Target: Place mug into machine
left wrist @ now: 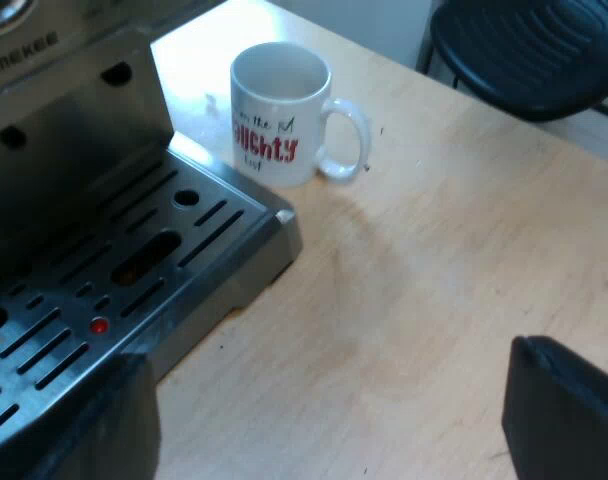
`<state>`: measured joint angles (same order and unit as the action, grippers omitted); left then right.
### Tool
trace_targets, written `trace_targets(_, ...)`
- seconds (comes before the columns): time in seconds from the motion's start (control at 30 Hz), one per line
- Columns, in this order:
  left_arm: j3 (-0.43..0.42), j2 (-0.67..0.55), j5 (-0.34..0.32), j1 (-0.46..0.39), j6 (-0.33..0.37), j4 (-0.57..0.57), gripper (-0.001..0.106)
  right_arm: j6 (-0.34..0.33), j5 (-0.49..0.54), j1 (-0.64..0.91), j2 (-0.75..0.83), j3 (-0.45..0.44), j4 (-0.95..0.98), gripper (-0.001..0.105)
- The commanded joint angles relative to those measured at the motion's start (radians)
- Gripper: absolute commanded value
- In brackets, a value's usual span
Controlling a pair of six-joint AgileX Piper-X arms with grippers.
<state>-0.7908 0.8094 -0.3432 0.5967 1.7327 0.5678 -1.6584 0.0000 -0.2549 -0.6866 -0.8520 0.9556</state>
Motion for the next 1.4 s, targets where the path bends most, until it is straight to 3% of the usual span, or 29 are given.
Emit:
trace_targets(0.03,-0.007,0.017,-0.005,0.005,0.022,-0.040,0.071,0.002,0.039,-0.012,-0.023,-0.010,-0.031,0.071)
trace_targets(0.6,-0.007,0.066,-0.024,0.005,0.022,-0.057,0.071,-0.016,0.102,-0.016,-0.370,-0.010,-0.198,0.071)
trace_targets(0.73,-0.007,0.066,-0.056,0.005,0.022,-0.057,0.071,-0.016,0.131,-0.016,-0.439,-0.010,-0.242,0.071)
trace_targets(1.2,-0.007,0.066,-0.059,0.005,0.022,-0.057,0.071,-0.020,0.062,0.090,-0.660,-0.010,-0.400,0.071)
trace_targets(1.4,-0.007,0.066,-0.059,0.005,0.022,-0.057,0.071,-0.055,0.038,0.101,-0.734,-0.010,-0.481,0.071)
